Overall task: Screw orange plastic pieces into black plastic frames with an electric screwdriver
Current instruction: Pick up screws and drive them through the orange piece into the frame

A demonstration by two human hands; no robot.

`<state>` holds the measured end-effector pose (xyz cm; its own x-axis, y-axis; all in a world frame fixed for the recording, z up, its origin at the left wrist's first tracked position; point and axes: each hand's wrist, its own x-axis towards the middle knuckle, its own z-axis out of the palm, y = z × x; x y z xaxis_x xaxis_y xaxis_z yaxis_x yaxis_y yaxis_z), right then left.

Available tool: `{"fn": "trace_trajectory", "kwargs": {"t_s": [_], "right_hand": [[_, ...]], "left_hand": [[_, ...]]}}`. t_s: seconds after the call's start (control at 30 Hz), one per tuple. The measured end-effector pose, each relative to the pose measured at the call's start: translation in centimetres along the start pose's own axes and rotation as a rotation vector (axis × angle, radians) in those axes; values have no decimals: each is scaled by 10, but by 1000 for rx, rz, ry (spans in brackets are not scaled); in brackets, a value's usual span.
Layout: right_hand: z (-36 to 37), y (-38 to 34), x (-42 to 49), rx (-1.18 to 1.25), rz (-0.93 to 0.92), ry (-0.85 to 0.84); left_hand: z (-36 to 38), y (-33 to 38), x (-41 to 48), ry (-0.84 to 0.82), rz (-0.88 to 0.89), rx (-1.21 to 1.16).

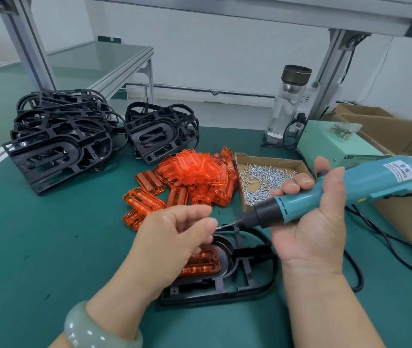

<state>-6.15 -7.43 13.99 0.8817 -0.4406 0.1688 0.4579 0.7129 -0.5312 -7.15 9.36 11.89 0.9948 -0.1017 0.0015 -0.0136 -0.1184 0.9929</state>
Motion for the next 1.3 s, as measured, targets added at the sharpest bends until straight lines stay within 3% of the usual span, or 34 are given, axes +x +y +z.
{"fn": "trace_trajectory", "kwargs": {"t_s": [0.13, 0.3, 0.5, 1.3], "right_hand": [[-3, -3, 3, -75, -42, 46], [-6, -4, 4, -115, -54, 80], [-8, -7, 6, -151, -18, 89], [2, -1, 0, -395, 3, -130]], "left_hand": [[-21, -4, -2, 2, 159, 623], [-20, -7, -7, -172, 250, 983], [-7, -9, -4, -226, 307, 1086], [3, -18, -6, -207, 321, 1030]]}}
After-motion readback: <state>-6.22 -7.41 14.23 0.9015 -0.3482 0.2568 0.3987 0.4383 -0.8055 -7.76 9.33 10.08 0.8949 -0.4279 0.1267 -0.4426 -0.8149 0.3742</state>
